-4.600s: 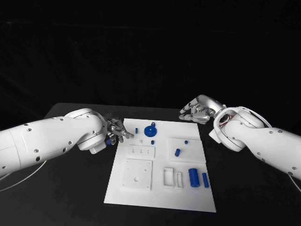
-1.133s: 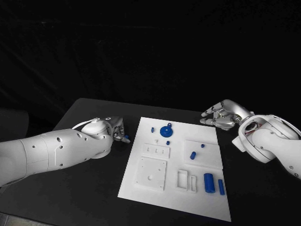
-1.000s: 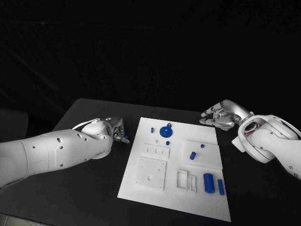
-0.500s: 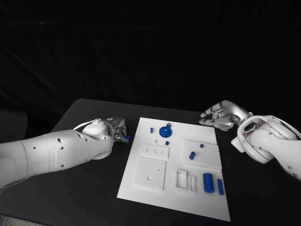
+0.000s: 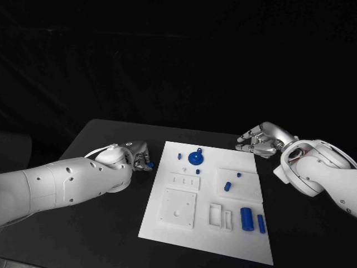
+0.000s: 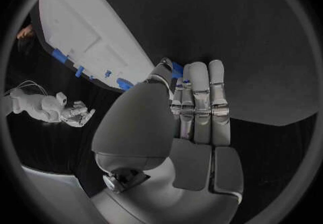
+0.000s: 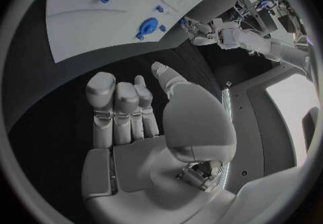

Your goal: Assemble the parts on the task board

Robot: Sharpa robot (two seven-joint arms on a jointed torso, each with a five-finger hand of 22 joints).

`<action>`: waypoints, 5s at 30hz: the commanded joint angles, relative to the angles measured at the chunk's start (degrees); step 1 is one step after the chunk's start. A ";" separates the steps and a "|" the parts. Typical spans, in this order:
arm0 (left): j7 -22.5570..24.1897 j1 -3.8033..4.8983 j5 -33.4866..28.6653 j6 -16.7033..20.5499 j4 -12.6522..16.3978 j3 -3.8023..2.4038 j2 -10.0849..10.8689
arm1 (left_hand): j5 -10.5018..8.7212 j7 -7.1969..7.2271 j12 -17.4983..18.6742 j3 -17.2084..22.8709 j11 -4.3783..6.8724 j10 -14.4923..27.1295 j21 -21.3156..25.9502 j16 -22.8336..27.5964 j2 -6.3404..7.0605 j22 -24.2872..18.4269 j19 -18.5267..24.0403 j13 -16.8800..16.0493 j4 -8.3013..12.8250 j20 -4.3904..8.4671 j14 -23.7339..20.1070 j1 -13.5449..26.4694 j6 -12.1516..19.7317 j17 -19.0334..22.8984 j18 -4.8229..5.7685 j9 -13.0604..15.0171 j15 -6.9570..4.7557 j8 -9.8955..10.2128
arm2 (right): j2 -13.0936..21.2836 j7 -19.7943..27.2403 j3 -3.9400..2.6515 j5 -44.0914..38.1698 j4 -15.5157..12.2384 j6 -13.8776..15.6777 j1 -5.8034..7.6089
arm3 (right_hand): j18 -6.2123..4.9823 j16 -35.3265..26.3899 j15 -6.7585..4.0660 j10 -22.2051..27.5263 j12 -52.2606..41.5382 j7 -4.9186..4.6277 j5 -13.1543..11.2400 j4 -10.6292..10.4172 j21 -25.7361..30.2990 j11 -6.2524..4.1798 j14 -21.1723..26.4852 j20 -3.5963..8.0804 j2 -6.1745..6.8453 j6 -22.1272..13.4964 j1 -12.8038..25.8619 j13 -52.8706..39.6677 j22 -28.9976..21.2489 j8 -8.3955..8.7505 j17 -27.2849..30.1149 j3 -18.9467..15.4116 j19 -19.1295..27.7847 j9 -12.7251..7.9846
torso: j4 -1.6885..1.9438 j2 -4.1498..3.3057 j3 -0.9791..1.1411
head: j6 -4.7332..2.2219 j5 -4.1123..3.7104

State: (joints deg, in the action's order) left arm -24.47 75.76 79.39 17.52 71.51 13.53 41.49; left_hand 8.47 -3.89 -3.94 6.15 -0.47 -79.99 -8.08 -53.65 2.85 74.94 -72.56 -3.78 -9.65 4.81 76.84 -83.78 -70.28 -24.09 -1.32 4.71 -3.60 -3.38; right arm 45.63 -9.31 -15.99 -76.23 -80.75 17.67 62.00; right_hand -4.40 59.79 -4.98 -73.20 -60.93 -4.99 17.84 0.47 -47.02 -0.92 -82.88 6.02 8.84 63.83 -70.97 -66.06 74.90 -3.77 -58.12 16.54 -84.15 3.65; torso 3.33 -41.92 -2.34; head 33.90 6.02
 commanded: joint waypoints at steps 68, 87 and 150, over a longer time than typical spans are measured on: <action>6.45 7.58 -2.98 4.71 19.31 -1.15 0.14 | 0.62 0.20 0.16 10.26 0.45 -1.34 -1.58 -1.25 1.23 1.14 -0.29 0.09 7.00 0.27 0.71 1.29 -1.01 -0.29 -0.90 1.13 -0.36 -0.40 | -8.18 -11.55 5.52 41.70 -4.05 0.34 1.33 | -0.79 -0.55 0.54 0.59 -0.11 -0.31 3.77 -1.76 1.52 0.37 0.54 -0.50 -0.81 -1.29 0.85 -0.02 5.44 0.20 0.33 -6.09 -1.97 -0.06 | 0.07 -0.07 0.01 | -2.64 -3.24; 6.33 7.59 -3.03 4.44 20.29 -1.16 -0.35 | 0.67 0.17 0.20 10.30 0.42 -1.27 -1.55 -1.28 1.05 1.13 -0.38 0.10 7.10 0.28 0.74 1.32 -0.90 -0.32 -0.91 1.11 -0.35 -0.38 | -9.29 -10.47 5.91 41.65 -3.60 1.40 1.36 | -0.84 -0.62 0.58 0.71 -0.16 -0.36 3.45 -3.09 1.83 0.47 0.62 -0.56 -1.20 -1.58 0.68 0.11 5.41 0.21 0.49 -8.95 -2.01 -0.06 | 0.07 -0.04 0.02 | -2.46 -3.31; 8.68 7.58 -7.99 5.72 20.98 -1.15 2.17 | -2.08 -2.46 -0.11 -11.35 -1.44 0.78 3.92 -0.17 7.27 -1.83 -2.09 -0.12 -4.02 -1.17 0.08 4.53 10.90 0.42 -1.05 -1.04 1.08 -1.02 | -8.84 -5.08 5.92 41.52 -2.70 -0.33 1.00 | -0.02 -0.21 -0.38 0.03 -0.80 1.38 -10.11 14.37 0.00 -0.94 0.89 0.45 -8.76 7.49 3.18 -1.29 5.57 0.08 -0.31 14.26 -1.13 0.68 | 0.08 -0.04 0.00 | -2.40 -3.95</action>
State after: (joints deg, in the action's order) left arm -17.69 83.19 74.26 22.22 92.29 12.43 43.42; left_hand 6.61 -6.24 -3.94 -4.75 -1.90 -79.50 -4.49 -54.12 9.74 73.16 -74.44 -3.84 -13.46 4.00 76.96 -79.22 -59.76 -23.70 -1.30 3.74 -2.84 -4.05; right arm 36.68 -15.77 -10.07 -34.32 -83.47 18.29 63.06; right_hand -4.36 59.35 -5.09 -73.03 -61.43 -3.98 7.70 14.39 -46.69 -1.75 -81.92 6.03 -0.10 69.55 -68.40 -67.34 74.91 -3.46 -58.34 30.80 -84.15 4.14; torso 3.38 -41.94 -2.34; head 31.57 2.15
